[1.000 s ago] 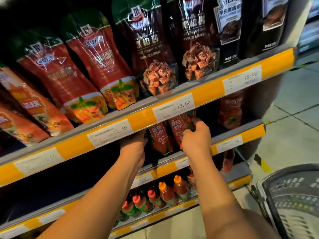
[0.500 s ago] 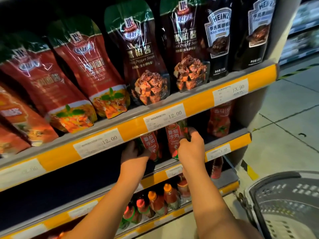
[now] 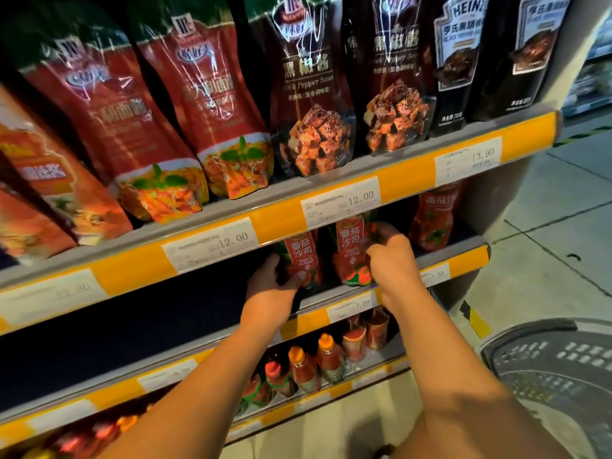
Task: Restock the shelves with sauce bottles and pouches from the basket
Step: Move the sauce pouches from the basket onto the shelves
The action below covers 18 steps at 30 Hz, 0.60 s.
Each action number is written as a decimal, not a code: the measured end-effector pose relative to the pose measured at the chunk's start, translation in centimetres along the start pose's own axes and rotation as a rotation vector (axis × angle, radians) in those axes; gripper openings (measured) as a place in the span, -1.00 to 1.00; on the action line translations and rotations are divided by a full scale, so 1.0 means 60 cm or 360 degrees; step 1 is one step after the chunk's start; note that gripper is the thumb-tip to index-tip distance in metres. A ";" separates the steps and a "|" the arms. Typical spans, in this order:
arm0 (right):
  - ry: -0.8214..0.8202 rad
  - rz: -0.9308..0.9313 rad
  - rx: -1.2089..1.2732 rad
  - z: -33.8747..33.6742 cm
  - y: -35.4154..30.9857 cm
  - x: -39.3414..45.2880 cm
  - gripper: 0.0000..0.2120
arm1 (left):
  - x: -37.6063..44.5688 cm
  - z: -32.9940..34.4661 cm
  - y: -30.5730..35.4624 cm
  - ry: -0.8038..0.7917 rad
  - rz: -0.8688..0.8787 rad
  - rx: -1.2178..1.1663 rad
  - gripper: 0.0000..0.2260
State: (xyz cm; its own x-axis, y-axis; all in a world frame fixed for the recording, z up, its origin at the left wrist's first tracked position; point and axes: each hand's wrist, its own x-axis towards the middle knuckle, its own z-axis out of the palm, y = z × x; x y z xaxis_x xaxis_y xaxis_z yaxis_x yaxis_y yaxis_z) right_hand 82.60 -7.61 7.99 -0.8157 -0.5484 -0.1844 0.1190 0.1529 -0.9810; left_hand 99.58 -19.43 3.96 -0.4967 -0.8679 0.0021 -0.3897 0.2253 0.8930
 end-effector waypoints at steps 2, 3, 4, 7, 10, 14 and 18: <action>0.0009 0.0007 0.0016 -0.005 0.000 0.015 -0.61 | 0.007 0.000 -0.003 -0.0017 0.0054 0.0045 -0.62; 0.0008 0.0017 0.0018 -0.005 -0.001 0.020 -0.62 | 0.009 0.001 -0.002 -0.0028 0.0069 0.0051 -0.65; 0.0008 0.0020 0.0020 -0.005 -0.001 0.023 -0.62 | 0.012 0.003 -0.001 -0.0037 0.0080 0.0051 -0.68; 0.0019 -0.0041 -0.0024 -0.001 -0.001 0.023 -0.58 | 0.023 0.012 0.001 -0.0035 0.0118 0.0088 -0.68; 0.0031 -0.0106 -0.0175 0.001 -0.003 0.020 -0.45 | 0.033 0.022 0.002 -0.0016 0.0156 0.0124 -0.66; -0.0071 -0.0117 -0.0313 0.005 -0.006 0.015 -0.32 | 0.044 0.029 0.006 0.0030 0.0164 0.0201 -0.60; -0.0085 -0.0059 -0.0566 0.003 0.000 0.014 -0.41 | 0.055 0.035 0.009 0.0071 0.0152 0.0229 -0.58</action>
State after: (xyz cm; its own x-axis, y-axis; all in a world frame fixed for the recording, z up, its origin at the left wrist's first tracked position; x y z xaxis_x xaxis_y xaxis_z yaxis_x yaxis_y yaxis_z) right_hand 82.03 -8.22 7.83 -0.7839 -0.5995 -0.1613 -0.1220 0.4035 -0.9068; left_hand 96.12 -21.25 3.51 -0.5031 -0.8576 0.1066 -0.4509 0.3657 0.8142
